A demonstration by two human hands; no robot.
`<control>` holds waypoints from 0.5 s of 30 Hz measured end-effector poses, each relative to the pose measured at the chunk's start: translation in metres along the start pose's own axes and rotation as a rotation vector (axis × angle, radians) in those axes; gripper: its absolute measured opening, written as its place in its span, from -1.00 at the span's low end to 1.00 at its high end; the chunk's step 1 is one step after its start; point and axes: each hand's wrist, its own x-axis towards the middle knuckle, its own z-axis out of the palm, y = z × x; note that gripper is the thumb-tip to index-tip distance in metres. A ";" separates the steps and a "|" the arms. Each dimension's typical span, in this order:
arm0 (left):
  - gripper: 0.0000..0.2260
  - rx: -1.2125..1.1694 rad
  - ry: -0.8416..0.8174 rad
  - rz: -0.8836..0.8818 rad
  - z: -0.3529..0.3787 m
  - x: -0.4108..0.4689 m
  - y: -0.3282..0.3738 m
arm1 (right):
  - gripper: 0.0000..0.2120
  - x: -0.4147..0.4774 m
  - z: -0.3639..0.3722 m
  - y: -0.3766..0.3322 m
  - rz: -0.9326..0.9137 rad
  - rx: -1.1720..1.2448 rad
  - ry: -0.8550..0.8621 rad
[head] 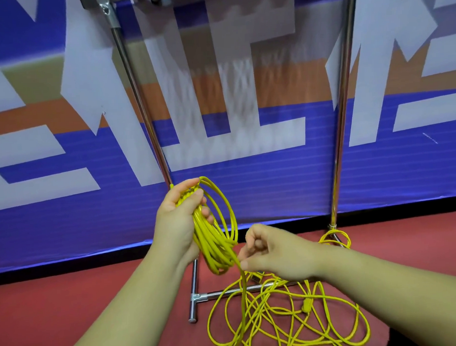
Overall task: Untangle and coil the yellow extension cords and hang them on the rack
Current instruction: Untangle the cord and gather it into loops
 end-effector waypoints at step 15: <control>-0.84 -0.387 0.258 -0.047 -0.066 0.026 0.043 | -0.72 0.000 0.002 0.025 0.343 0.134 -0.175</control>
